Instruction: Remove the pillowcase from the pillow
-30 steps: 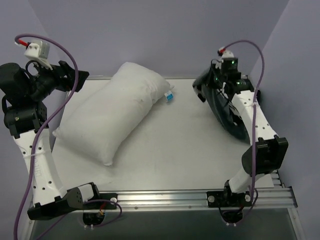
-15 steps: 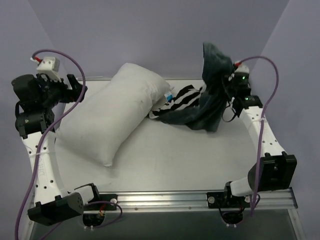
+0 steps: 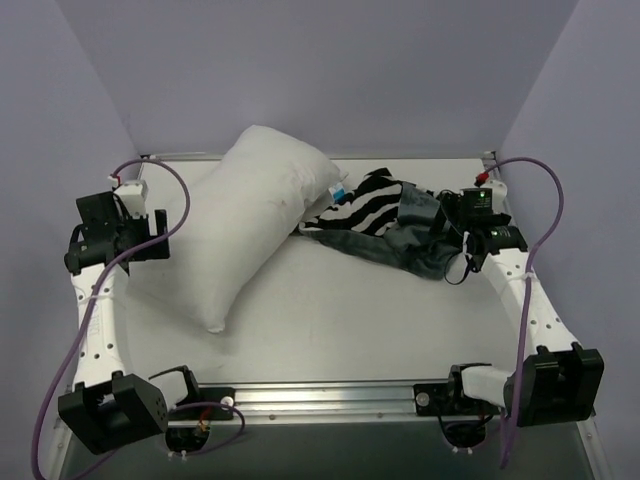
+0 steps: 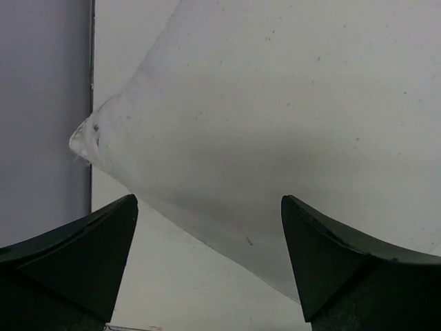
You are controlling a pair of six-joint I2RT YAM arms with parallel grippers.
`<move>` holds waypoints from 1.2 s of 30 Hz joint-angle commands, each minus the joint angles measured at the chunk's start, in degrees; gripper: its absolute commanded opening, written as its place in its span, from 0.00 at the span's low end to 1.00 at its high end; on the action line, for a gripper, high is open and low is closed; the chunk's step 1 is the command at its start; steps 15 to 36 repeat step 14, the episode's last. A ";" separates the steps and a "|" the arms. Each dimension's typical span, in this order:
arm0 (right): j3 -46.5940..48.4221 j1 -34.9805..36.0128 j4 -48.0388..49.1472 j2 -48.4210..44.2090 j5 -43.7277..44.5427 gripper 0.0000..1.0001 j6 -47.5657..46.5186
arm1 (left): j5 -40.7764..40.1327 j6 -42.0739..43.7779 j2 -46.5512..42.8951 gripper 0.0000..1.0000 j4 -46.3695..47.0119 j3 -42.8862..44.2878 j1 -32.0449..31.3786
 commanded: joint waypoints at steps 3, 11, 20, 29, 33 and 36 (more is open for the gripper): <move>-4.42 0.21 -1.69 0.03 4.38 1.00 2.06 | -5.29 3.56 -6.77 0.94 -1.22 -5.39 -0.28; -6.97 0.21 -0.19 -2.08 3.76 1.00 1.79 | -9.25 5.14 -10.64 0.94 0.80 -8.57 -0.01; -8.38 0.21 0.16 -2.87 3.06 1.00 1.27 | -9.60 5.14 -11.26 0.94 1.50 -9.18 0.16; -8.38 0.21 0.16 -2.87 3.06 1.00 1.27 | -9.60 5.14 -11.26 0.94 1.50 -9.18 0.16; -8.38 0.21 0.16 -2.87 3.06 1.00 1.27 | -9.60 5.14 -11.26 0.94 1.50 -9.18 0.16; -8.38 0.21 0.16 -2.87 3.06 1.00 1.27 | -9.60 5.14 -11.26 0.94 1.50 -9.18 0.16</move>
